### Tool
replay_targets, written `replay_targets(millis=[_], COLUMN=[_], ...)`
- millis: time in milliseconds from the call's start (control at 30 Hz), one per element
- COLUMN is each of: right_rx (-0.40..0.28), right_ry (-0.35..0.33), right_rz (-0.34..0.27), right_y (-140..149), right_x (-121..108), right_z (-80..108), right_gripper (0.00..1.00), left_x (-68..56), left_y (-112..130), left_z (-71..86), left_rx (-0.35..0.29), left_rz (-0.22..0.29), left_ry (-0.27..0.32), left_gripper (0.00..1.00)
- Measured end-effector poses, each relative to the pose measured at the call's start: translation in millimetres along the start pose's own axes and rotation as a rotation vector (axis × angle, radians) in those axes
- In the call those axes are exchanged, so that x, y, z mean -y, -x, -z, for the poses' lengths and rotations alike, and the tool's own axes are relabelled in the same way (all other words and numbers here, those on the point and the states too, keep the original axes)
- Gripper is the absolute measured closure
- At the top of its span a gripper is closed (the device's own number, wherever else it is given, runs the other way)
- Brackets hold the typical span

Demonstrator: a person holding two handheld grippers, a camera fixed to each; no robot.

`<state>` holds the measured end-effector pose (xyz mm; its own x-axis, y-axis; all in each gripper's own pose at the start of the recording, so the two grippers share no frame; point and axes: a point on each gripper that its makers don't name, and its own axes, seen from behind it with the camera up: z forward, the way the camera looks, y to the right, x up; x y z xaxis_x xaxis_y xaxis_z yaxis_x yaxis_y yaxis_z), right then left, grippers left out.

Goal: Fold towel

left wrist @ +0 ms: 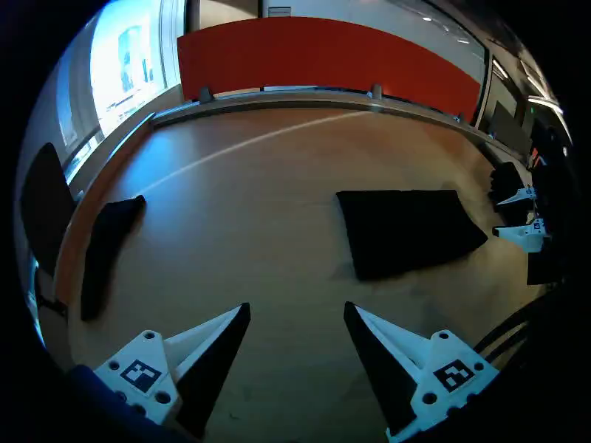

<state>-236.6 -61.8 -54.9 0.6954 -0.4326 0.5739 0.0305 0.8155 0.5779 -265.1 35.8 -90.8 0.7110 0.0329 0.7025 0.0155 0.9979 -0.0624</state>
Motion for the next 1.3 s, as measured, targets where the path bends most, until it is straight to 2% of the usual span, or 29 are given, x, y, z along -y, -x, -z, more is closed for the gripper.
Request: replay_targets(millis=[267, 400, 967, 1133, 1300], right_rx=[0.056, 0.075, 0.116, 0.12, 0.108], right_ry=[-0.04, -0.058, -0.12, -0.107, -0.105], right_rz=[0.022, 0.029, 0.025, 0.032, 0.027], right_y=[24, 33, 41, 43, 41], right_x=[7, 9, 10, 7, 8], right_z=[-14.2, -18.6, -22.0, -23.1, -23.5], right_gripper=[0.1, 0.27, 0.67, 0.9, 0.9], left_x=[3.4, 4.5, 5.6, 6.2, 7.9], left_y=[6, 11, 22, 23, 25], left_z=[8.8, 12.0, 16.8, 17.1, 17.4], left_rx=[0.003, 0.009, 0.025, 0.027, 0.029], left_rz=[0.013, 0.018, 0.035, 0.038, 0.042], left_ry=[-0.012, -0.018, -0.025, -0.026, -0.029], left_gripper=[0.06, 0.06, 0.06, 0.06, 0.06])
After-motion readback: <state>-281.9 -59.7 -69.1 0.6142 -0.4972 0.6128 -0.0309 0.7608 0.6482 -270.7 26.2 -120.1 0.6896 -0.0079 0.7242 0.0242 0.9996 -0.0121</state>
